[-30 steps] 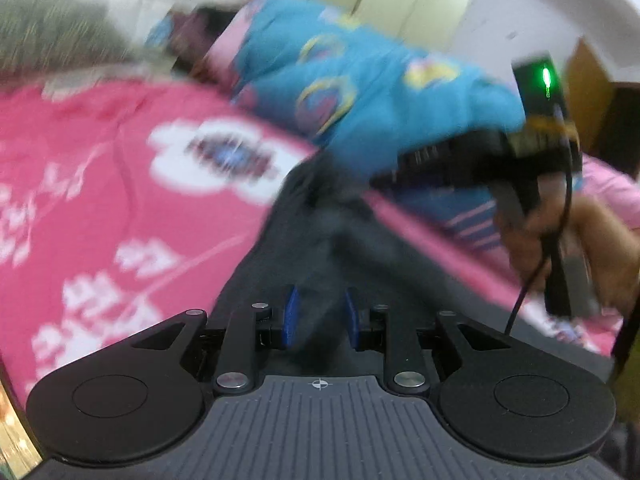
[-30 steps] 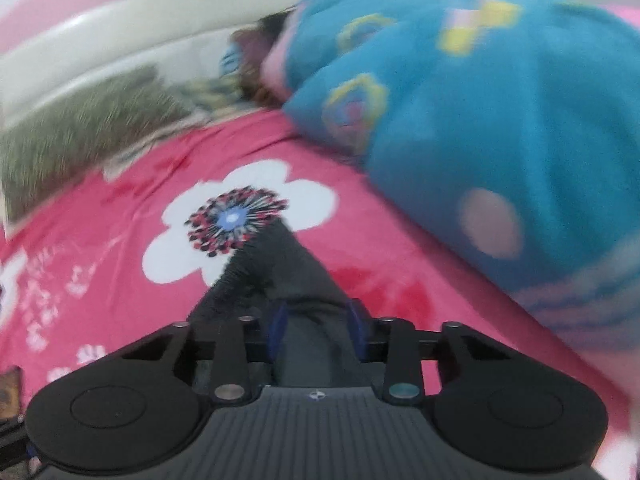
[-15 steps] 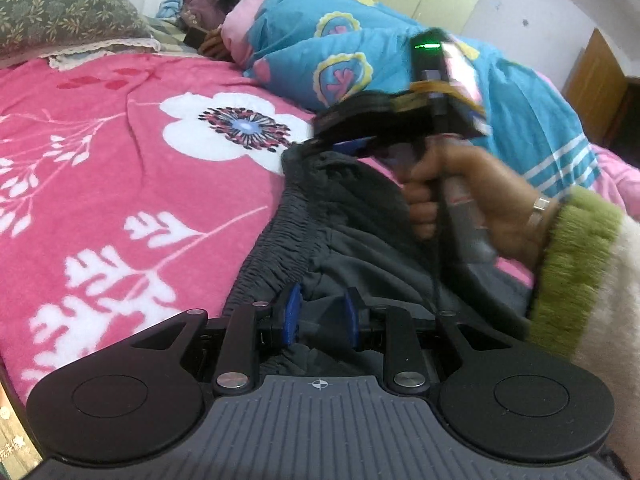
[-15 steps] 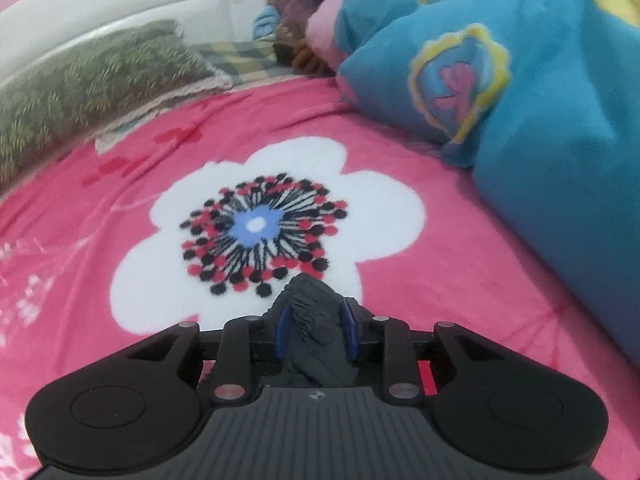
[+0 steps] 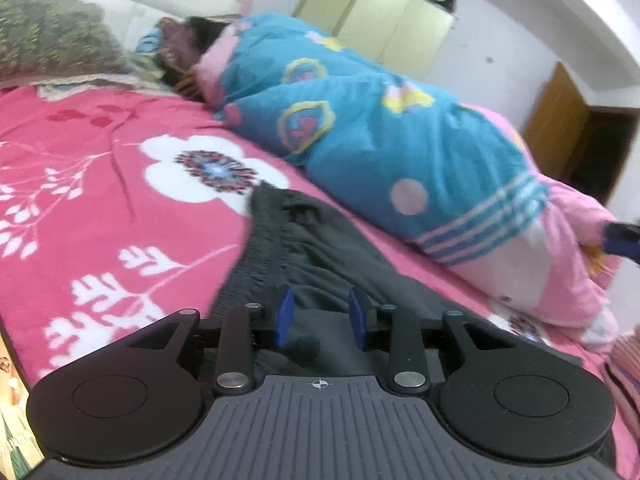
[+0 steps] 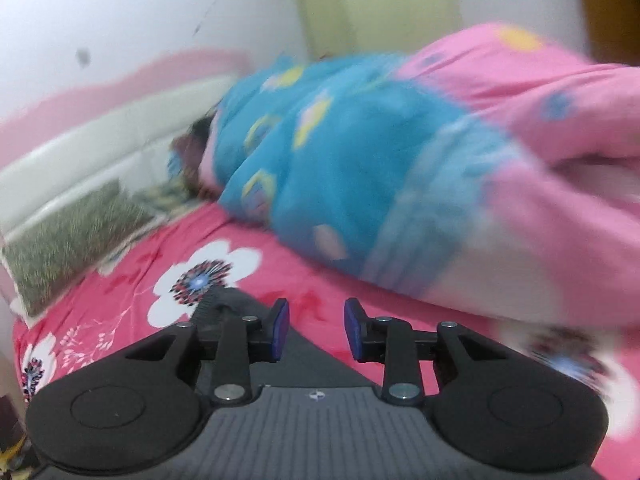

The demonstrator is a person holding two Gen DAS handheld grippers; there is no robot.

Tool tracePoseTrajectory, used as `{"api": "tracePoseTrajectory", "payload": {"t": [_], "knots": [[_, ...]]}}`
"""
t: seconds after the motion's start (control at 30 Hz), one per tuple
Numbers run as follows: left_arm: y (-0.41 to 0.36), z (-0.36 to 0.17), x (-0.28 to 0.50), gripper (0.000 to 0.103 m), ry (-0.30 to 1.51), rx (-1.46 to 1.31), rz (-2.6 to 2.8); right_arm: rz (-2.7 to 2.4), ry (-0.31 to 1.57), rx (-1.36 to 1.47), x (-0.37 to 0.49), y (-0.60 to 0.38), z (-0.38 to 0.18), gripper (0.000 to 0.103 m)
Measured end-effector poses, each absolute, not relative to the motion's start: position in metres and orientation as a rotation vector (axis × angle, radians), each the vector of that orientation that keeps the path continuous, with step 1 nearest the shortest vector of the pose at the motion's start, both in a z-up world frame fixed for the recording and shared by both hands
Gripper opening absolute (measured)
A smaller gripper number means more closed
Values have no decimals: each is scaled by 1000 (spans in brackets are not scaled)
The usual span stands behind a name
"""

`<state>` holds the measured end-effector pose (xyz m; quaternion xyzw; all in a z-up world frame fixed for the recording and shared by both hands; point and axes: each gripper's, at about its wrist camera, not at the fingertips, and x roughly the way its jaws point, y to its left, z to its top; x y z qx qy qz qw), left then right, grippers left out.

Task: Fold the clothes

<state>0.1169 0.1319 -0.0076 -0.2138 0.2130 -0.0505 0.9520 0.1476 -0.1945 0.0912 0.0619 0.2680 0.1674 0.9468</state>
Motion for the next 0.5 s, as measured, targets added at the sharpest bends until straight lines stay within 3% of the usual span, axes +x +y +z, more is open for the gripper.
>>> {"api": "tracePoseTrajectory", "payload": {"t": [0.23,0.5], "knots": [[87,-12,107,33,461,-334,-303,198,570,75,40,-249,75,53],[57,-40,129,33,612,-271,-281,183,697,30,106,-222,22,76]]}}
